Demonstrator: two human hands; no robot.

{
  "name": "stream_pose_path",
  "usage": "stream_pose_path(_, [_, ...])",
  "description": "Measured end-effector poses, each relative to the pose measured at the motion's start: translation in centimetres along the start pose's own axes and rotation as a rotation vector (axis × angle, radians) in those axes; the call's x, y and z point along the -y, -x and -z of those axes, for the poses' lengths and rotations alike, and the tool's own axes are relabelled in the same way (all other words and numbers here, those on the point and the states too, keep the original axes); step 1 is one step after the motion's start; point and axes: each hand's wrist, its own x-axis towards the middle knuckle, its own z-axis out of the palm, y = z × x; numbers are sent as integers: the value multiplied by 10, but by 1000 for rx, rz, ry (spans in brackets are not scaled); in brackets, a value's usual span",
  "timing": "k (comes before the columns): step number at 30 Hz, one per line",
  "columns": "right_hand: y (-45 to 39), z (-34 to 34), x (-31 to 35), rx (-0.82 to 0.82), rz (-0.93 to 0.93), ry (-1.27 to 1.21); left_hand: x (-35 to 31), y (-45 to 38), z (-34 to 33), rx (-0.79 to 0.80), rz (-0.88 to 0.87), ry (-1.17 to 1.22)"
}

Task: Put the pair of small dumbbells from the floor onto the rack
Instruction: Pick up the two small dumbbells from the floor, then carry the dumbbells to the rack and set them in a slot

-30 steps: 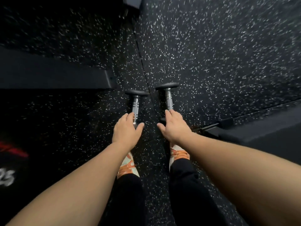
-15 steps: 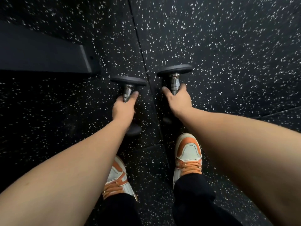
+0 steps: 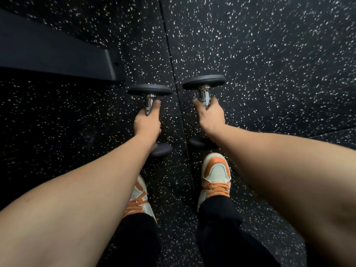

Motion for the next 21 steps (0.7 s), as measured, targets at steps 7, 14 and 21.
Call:
stream_pose_path(7, [74,52,63,77,34,-12,-48,95,34,-27,43,119])
stream_pose_path(14, [184,130,144,168,82,-24,-101,215,91,-69,55,252])
stream_pose_path(21, [305,204,231,272,259,102,-143,351,162,-214,-7,378])
